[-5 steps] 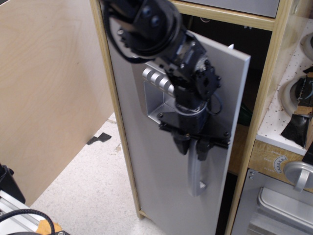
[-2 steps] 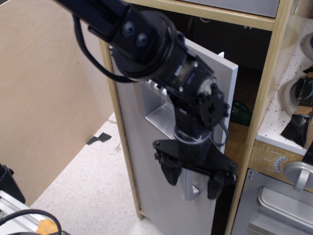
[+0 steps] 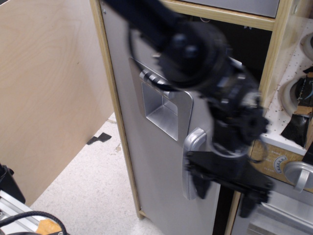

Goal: Open fridge

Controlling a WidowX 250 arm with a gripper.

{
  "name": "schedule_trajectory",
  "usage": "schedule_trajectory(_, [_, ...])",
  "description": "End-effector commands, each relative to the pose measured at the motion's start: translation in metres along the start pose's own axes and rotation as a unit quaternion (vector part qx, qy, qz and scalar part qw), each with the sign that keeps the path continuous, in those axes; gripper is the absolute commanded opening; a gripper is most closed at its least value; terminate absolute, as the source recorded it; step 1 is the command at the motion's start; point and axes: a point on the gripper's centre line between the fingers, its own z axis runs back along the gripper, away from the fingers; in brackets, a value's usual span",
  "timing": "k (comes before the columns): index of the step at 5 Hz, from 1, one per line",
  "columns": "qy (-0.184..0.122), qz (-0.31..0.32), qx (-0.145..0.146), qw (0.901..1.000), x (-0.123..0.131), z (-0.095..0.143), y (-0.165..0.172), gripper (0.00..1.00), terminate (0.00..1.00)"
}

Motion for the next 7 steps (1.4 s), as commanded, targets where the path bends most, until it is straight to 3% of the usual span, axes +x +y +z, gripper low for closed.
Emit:
schedule_trajectory(1, [-0.025, -0.086, -0.017, 0.9958, 0.036, 0.017, -0.05, 1.0, 0.0])
schedule_trajectory(2, [-0.043, -0.126, -0.02, 0.9909, 0.055, 0.024, -0.058, 1.0, 0.0])
schedule_trajectory(4, [-0.098, -0.149, 0.018, 0.9838, 0.087, 0.028, -0.026, 1.0, 0.0])
schedule_trajectory(6, [-0.071, -0.135, 0.038, 0.9875, 0.085, 0.032, 0.012, 1.0, 0.0])
schedule_trajectory(7, [-0.056, -0.105, 0.04, 0.9921, 0.063, 0.035, 0.014, 1.0, 0.0])
